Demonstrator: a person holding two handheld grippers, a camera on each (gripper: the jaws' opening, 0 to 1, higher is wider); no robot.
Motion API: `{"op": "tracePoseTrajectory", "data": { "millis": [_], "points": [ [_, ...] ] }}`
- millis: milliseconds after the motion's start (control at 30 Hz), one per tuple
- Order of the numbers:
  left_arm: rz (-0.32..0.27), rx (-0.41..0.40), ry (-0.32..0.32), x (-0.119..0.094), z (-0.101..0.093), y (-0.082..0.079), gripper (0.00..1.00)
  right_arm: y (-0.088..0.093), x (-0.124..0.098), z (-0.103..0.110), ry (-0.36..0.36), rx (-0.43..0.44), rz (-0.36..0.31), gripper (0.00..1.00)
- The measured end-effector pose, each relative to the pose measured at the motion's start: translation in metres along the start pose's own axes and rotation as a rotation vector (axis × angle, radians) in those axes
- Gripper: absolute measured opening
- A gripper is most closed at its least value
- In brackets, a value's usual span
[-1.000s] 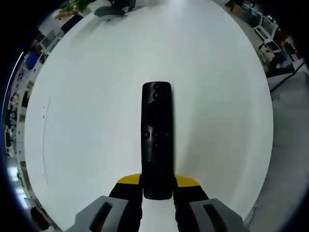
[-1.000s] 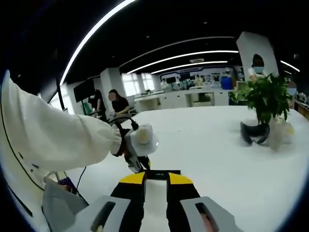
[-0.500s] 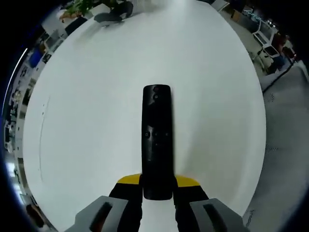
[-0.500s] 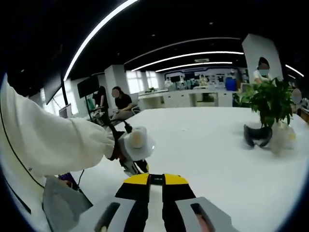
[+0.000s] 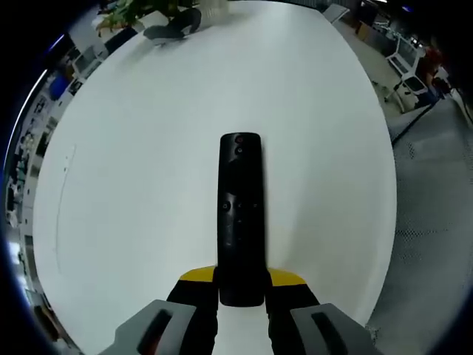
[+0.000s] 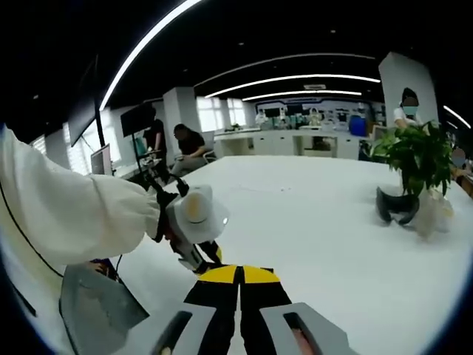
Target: Press the specified remote control buttons in sequence, fully releasing each button before pressing the next.
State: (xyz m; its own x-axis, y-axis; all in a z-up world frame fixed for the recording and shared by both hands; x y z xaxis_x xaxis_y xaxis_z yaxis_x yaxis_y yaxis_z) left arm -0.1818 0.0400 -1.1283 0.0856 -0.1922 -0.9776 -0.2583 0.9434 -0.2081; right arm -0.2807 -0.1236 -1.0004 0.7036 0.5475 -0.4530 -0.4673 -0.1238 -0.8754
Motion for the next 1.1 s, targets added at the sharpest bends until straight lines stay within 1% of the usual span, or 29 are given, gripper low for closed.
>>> {"op": "tracePoseTrajectory", "data": {
  "millis": [100,167,200,300,333,367,400,500,567,633,700,800,933,1000,1033,1100],
  "points": [
    [-0.011,0.009,0.004,-0.001,-0.008,0.001,0.22,0.002,0.004,-0.001,-0.003,0.001,0.03,0.0],
    [-0.012,0.023,0.008,-0.001,-0.014,0.002,0.22,0.003,0.006,-0.001,-0.03,0.016,0.06,0.0],
    [-0.013,0.025,0.007,-0.001,-0.016,0.002,0.22,0.004,0.008,-0.002,-0.033,0.033,0.08,0.0],
    [-0.021,0.023,0.008,-0.002,-0.022,0.003,0.22,0.007,0.014,-0.004,-0.044,0.043,0.148,0.0],
    [-0.025,0.026,0.01,-0.002,-0.024,0.003,0.22,0.007,0.016,-0.005,-0.046,0.038,0.145,0.0],
    [-0.028,0.03,0.01,-0.002,-0.027,0.004,0.22,0.008,0.018,-0.006,-0.045,0.042,0.161,0.0],
    [-0.031,0.033,0.012,-0.003,-0.029,0.004,0.22,0.01,0.018,-0.008,-0.032,0.061,0.19,0.0],
    [-0.037,0.046,0.015,-0.002,-0.036,0.005,0.22,0.017,0.025,-0.012,-0.052,0.083,0.265,0.0],
    [-0.041,0.053,0.018,-0.003,-0.04,0.006,0.22,0.019,0.029,-0.014,-0.052,0.082,0.282,0.0],
    [-0.051,0.052,0.019,-0.003,-0.041,0.007,0.22,0.025,0.032,-0.018,-0.044,0.11,0.34,0.0],
    [-0.062,0.044,0.021,-0.003,-0.042,0.008,0.22,0.028,0.037,-0.021,-0.047,0.129,0.356,0.0],
    [-0.077,0.053,0.03,-0.003,-0.046,0.009,0.22,0.034,0.043,-0.024,-0.057,0.157,0.408,0.0],
    [-0.082,0.075,0.036,-0.003,-0.056,0.01,0.22,0.038,0.052,-0.024,-0.079,0.159,0.455,0.0],
    [-0.082,0.087,0.039,-0.003,-0.061,0.009,0.22,0.041,0.056,-0.024,-0.088,0.144,0.476,0.0],
    [-0.082,0.09,0.038,-0.003,-0.062,0.01,0.22,0.044,0.06,-0.025,-0.09,0.136,0.497,0.0],
    [-0.084,0.089,0.035,-0.003,-0.065,0.01,0.22,0.051,0.062,-0.025,-0.095,0.13,0.563,0.0]
  ]
}}
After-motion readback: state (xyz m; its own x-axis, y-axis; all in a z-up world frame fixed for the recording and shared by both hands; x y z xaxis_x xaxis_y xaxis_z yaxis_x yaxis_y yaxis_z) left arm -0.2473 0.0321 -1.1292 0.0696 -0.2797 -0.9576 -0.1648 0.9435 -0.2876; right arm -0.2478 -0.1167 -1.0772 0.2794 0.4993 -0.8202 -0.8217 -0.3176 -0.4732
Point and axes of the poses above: the point that each gripper's makers call its tool centre point, and the gripper's own axes: x roughly forward along the fingers, z roughly to its left, y roughly out of its underside, the point moved 7 cm from there along -x, roughly backward along the fingers, and after that the axes turned 1 degree about x, right-handed, at the moved point
